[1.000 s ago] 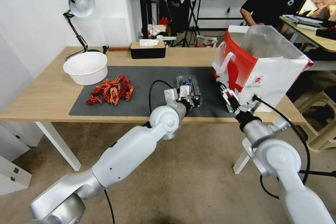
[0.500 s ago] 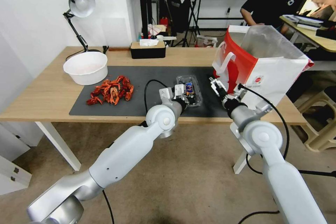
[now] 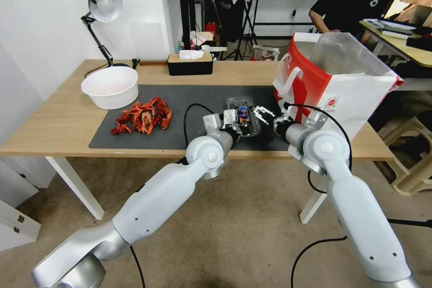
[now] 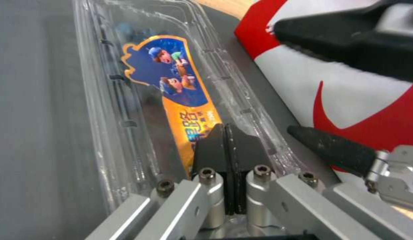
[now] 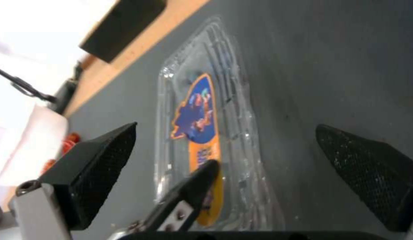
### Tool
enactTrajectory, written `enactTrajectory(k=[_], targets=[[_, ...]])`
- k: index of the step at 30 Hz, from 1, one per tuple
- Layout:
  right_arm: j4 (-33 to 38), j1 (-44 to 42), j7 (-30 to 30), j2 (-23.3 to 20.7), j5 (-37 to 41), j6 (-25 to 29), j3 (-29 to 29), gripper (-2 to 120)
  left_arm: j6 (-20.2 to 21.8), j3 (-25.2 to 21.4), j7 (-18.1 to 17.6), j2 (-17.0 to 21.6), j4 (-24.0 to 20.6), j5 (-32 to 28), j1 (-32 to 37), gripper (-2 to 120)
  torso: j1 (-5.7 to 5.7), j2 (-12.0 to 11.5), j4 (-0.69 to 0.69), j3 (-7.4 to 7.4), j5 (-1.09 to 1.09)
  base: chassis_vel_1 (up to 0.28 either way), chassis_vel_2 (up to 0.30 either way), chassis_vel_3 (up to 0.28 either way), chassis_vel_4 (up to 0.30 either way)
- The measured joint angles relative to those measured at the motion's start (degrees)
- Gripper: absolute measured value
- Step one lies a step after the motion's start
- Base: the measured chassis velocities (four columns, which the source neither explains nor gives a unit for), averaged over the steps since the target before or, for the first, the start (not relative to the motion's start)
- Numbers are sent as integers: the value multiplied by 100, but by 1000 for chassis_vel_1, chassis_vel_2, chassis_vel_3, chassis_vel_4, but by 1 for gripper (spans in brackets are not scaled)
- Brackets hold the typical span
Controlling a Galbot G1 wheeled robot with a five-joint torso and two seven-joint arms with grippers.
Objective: Close the takeout container lid, then place the container into the takeout bag.
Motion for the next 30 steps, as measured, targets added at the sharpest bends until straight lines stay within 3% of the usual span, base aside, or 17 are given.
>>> enactTrajectory(k=[8, 30], targets=[[-339, 443, 356, 40, 167, -502, -214, 100, -5, -44, 32, 22, -8, -32, 34, 0, 0, 0, 1, 0, 0, 0, 0, 0, 0], [-768, 905, 706, 35, 599, -535, -633, 100, -23, -66, -35, 57, -126, -60, 45, 0, 0, 0, 0, -1, -1, 0, 0, 0, 0]])
